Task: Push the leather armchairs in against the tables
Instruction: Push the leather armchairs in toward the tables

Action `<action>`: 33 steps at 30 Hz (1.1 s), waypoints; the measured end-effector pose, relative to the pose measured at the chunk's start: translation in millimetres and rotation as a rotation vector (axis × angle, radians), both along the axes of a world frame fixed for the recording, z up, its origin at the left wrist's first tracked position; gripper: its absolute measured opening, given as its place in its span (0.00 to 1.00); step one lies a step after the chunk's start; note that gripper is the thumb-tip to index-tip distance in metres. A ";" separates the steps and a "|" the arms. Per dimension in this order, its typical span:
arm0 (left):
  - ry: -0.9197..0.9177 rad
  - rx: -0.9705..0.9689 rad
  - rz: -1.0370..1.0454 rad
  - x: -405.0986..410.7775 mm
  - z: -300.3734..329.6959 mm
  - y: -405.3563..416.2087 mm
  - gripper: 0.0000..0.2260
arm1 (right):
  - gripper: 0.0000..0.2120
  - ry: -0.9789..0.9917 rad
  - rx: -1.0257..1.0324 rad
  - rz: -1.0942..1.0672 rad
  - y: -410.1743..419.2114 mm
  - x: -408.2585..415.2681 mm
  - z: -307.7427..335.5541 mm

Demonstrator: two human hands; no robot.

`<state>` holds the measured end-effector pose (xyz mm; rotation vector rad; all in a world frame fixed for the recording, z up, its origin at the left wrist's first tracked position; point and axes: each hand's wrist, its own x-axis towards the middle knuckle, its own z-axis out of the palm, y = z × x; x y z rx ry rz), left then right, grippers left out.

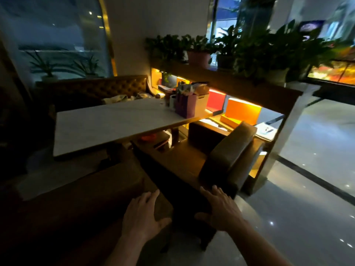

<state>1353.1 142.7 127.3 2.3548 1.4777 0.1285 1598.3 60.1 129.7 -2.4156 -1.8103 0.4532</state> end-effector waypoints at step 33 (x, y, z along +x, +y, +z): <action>0.040 -0.100 0.204 661.5 -204.9 145.1 0.41 | 0.50 -0.060 -0.195 0.313 254.4 642.8 -185.5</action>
